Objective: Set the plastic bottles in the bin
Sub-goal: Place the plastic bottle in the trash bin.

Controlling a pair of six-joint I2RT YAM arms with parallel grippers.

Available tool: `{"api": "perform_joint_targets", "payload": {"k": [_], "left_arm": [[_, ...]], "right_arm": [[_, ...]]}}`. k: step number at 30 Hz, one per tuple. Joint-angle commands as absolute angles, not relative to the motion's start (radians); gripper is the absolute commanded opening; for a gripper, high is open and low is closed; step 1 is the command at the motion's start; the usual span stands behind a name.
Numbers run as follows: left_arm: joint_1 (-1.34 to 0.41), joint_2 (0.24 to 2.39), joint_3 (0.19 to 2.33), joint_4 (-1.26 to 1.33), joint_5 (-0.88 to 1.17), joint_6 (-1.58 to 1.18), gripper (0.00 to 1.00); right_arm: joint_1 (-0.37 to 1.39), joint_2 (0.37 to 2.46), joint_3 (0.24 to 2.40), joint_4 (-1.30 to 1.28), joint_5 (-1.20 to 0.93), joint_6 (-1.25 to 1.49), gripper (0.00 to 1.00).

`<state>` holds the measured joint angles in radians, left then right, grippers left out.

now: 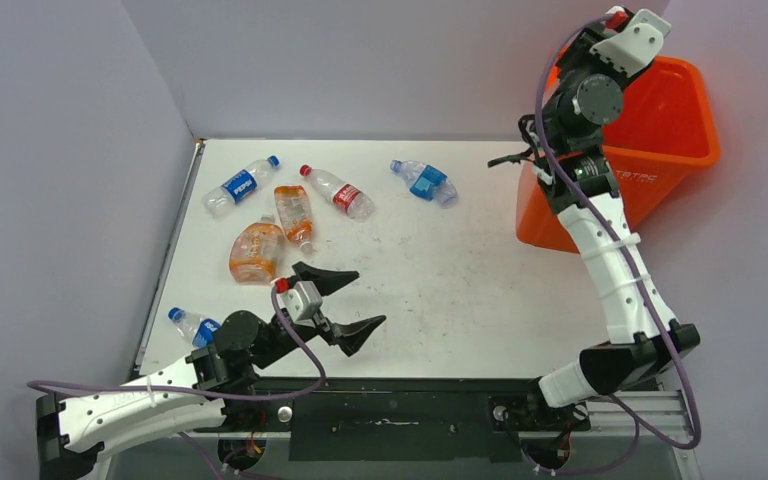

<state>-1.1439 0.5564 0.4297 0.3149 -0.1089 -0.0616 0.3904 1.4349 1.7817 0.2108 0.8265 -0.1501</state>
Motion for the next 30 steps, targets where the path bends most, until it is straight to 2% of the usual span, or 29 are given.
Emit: {"api": "perform_joint_targets", "payload": {"k": [1, 8, 13, 15, 16, 17, 18, 19, 20, 22, 23, 25, 30], "left_arm": [[-1.157, 0.57, 0.453, 0.327, -0.128, -0.044, 0.96], [-1.167, 0.584, 0.453, 0.32, -0.138, -0.038, 0.96], [-1.17, 0.607, 0.455, 0.319, -0.123, -0.038, 0.96], [-1.172, 0.622, 0.46, 0.314, -0.113, -0.034, 0.96], [-1.173, 0.628, 0.463, 0.311, -0.11, -0.035, 0.96], [-1.175, 0.632, 0.466, 0.308, -0.109, -0.034, 0.96], [-1.176, 0.633, 0.467, 0.305, -0.109, -0.034, 0.96], [-1.178, 0.634, 0.468, 0.303, -0.109, -0.033, 0.96], [-1.179, 0.634, 0.468, 0.302, -0.109, -0.032, 0.96], [-1.182, 0.63, 0.467, 0.301, -0.113, -0.03, 0.96], [-1.184, 0.627, 0.466, 0.301, -0.115, -0.029, 0.96], [-1.186, 0.626, 0.466, 0.3, -0.126, -0.027, 0.96], [-1.187, 0.624, 0.469, 0.297, -0.166, -0.019, 0.96]], "right_arm": [[0.22, 1.505, 1.898, 0.248, 0.847, 0.054, 0.05], [0.051, 1.599, 1.919, 0.31, 0.837, 0.12, 0.05], [0.032, 1.626, 1.856, 0.281, 0.851, 0.148, 0.06], [0.03, 1.637, 1.841, 0.279, 0.862, 0.138, 0.15], [0.025, 1.64, 1.833, 0.278, 0.863, 0.136, 0.24], [0.019, 1.642, 1.825, 0.278, 0.864, 0.135, 0.37], [0.013, 1.641, 1.821, 0.271, 0.861, 0.142, 0.58], [0.007, 1.64, 1.822, 0.256, 0.857, 0.154, 0.73], [0.005, 1.639, 1.822, 0.247, 0.855, 0.166, 0.83], [0.007, 1.637, 1.835, 0.222, 0.846, 0.191, 0.97], [0.013, 1.634, 1.846, 0.209, 0.838, 0.205, 1.0], [0.051, 1.627, 1.876, 0.205, 0.829, 0.195, 0.92], [0.273, 1.615, 1.944, 0.293, 0.861, 0.02, 0.9]]}}
